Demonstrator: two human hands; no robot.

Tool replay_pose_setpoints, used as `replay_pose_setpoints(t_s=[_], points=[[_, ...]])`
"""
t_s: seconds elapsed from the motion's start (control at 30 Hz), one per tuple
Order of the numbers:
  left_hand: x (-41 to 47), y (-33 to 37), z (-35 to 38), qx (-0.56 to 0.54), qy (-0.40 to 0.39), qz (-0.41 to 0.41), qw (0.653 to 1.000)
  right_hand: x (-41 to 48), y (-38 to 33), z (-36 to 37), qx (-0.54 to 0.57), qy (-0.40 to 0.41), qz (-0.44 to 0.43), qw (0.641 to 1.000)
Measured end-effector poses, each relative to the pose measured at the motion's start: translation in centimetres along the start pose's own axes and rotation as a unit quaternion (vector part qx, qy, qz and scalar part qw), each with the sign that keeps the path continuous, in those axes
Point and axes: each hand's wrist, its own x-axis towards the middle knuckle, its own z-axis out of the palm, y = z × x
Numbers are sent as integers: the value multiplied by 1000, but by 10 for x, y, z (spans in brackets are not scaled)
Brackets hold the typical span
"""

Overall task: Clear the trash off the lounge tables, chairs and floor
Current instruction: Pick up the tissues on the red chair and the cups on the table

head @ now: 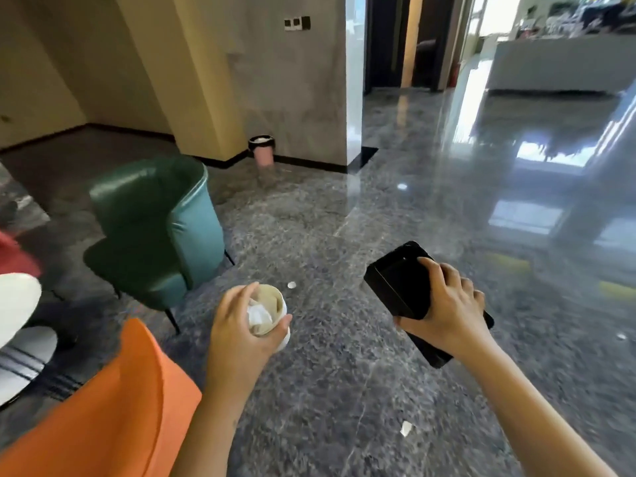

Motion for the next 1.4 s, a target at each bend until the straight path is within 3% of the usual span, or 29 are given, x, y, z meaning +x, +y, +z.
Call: replay_pose_setpoints(t_s=[0.3, 0.5, 0.73, 1.07, 1.4], points=[[313, -68, 178, -19, 13, 31, 999, 341, -4, 93, 16, 5, 13, 1000], [520, -111, 237, -4, 15, 17, 1000, 569, -60, 122, 5, 0, -33, 999], [703, -221, 320, -5, 55, -39, 998, 800, -127, 224, -9, -37, -97, 995], [1039, -319, 400, -13, 58, -24, 998, 1136, -219, 290, -28, -34, -96, 994], [1354, -421, 551, -11, 25, 5, 1000, 1473, -256, 412, -2, -36, -81, 996]])
